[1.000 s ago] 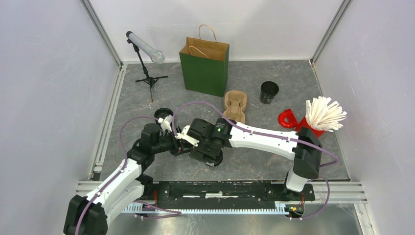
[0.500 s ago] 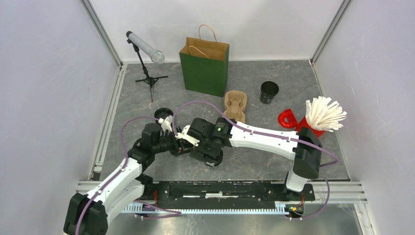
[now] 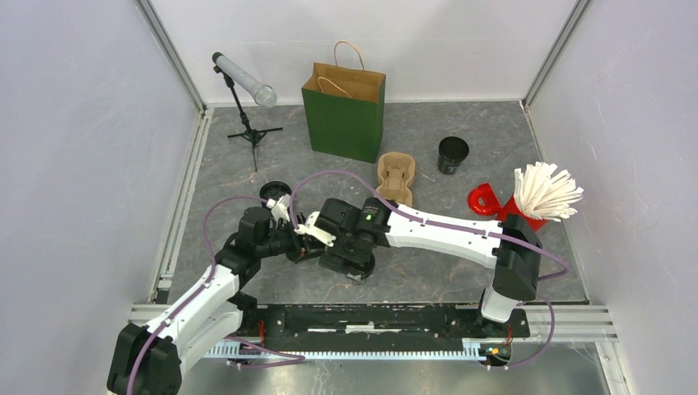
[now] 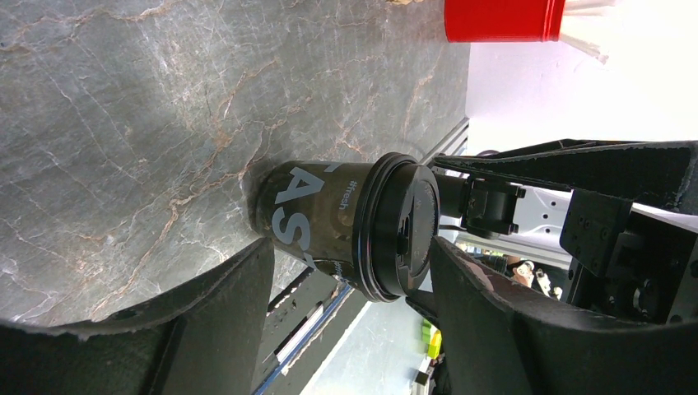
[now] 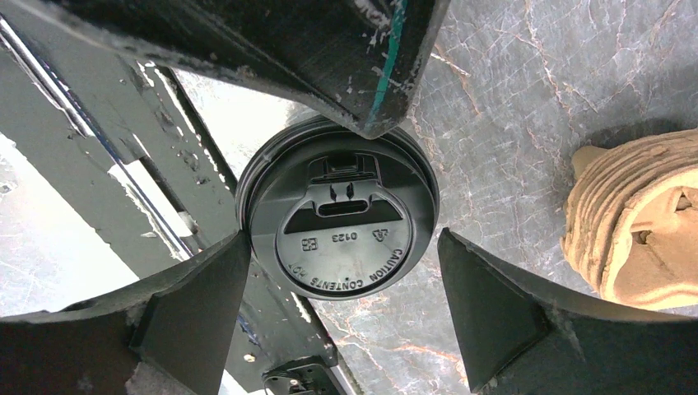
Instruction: Pack the takeout coffee
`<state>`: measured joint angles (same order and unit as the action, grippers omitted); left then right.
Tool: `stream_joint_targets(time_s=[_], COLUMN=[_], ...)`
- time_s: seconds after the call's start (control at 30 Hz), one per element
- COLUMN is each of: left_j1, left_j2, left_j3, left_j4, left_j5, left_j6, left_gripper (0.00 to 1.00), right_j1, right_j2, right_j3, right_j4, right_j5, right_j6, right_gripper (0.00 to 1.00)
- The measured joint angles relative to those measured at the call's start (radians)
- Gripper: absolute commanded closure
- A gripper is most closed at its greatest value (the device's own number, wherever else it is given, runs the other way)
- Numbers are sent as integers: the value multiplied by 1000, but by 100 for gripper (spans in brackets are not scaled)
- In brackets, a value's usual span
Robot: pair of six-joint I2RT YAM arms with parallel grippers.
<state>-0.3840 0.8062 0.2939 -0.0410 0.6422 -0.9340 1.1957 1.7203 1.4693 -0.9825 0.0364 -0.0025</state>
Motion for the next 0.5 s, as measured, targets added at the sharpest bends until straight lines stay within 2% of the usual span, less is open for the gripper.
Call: stream_joint_targets(time_s=[0.37,0.5], left_j1=[0,0], left_j2=[0,1], left_j3=[0,0], left_j4=[0,5], left_j5=[5,16], left_j6=[0,0], left_gripper=[25,22], right_j1=[0,-8], right_j2=[-1,-24], right_j3=[11,9], right_j4=[-2,9], right_j5=[-7,-10], right_j6=[-2,6], right_gripper=[8,10])
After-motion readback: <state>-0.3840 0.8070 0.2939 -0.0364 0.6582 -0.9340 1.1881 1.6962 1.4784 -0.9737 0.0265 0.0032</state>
